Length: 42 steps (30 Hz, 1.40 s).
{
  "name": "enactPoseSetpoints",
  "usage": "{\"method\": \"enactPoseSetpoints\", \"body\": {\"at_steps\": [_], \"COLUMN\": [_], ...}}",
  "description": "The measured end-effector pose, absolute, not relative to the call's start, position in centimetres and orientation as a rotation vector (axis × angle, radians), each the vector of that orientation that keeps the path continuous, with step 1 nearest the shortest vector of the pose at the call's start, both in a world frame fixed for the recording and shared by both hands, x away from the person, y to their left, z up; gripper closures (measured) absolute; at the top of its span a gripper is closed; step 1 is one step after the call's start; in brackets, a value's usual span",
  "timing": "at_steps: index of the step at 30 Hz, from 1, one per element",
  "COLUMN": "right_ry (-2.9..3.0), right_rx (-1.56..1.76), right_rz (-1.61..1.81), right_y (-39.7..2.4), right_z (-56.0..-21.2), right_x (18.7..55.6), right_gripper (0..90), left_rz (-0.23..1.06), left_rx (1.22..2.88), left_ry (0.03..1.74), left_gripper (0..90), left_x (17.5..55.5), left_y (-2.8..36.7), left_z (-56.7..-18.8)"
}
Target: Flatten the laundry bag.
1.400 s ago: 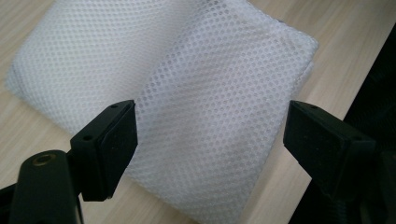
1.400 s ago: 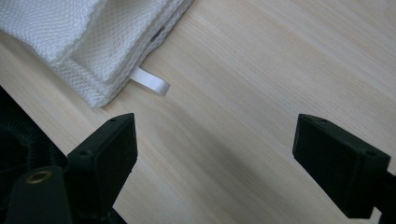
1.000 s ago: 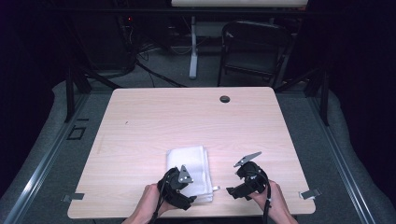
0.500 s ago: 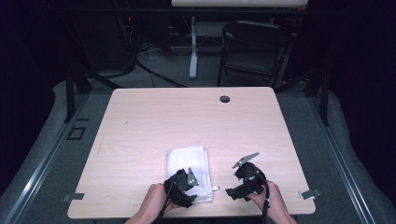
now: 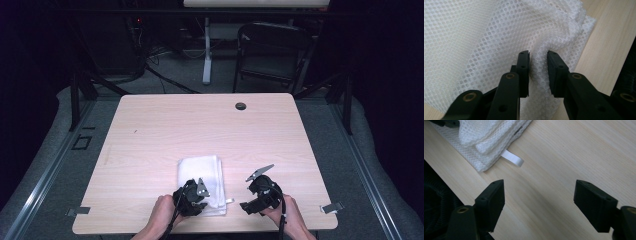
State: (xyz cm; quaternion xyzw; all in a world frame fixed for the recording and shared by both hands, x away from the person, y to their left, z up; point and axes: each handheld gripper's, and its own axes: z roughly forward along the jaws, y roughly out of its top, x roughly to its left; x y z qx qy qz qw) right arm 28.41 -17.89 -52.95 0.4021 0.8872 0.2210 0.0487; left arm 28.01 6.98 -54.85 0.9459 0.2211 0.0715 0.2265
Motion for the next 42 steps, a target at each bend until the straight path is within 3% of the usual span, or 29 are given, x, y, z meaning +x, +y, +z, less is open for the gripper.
{"method": "enactPoseSetpoints", "body": {"at_steps": [2,4,5,7,8,9,14,28,42], "right_ry": [2.711,2.713,2.713,2.715,2.709,2.709,2.752,2.804,2.792], "right_rx": [1.211,1.195,1.195,1.173,1.154,1.154,1.055,0.88,0.9], "right_rz": [0.668,0.666,0.666,0.673,0.683,0.683,0.721,0.791,0.777], "right_y": [-17.7,-17.5,-17.5,-17.3,-17.0,-17.0,-15.5,-10.3,-9.7], "right_z": [-52.9,-52.8,-52.8,-52.8,-52.7,-52.7,-52.7,-54.5,-56.0], "right_x": [28.3,28.2,28.2,28.1,28.0,28.0,27.7,28.4,28.6], "right_gripper": [29.0,40.1,40.1,51.4,65.2,65.2,90.0,90.0,90.0], "left_rz": [0.203,0.203,0.206,0.206,0.211,0.211,0.209,0.202,0.222], "left_rx": [2.602,2.596,2.589,2.579,2.572,2.564,2.521,2.46,2.432], "left_ry": [0.611,0.615,0.62,0.618,0.621,0.622,0.639,0.655,0.67], "left_gripper": [77.4,80.2,80.2,81.3,82.0,82.0,82.5,82.5,82.6], "left_x": [28.1,28.1,28.1,28.2,28.2,28.3,28.5,28.6,28.6], "left_y": [7.1,7.2,7.3,7.5,7.5,7.6,8.1,8.5,9.2], "left_z": [-54.8,-54.7,-54.6,-54.4,-54.3,-54.3,-53.9,-53.5,-52.7]}}
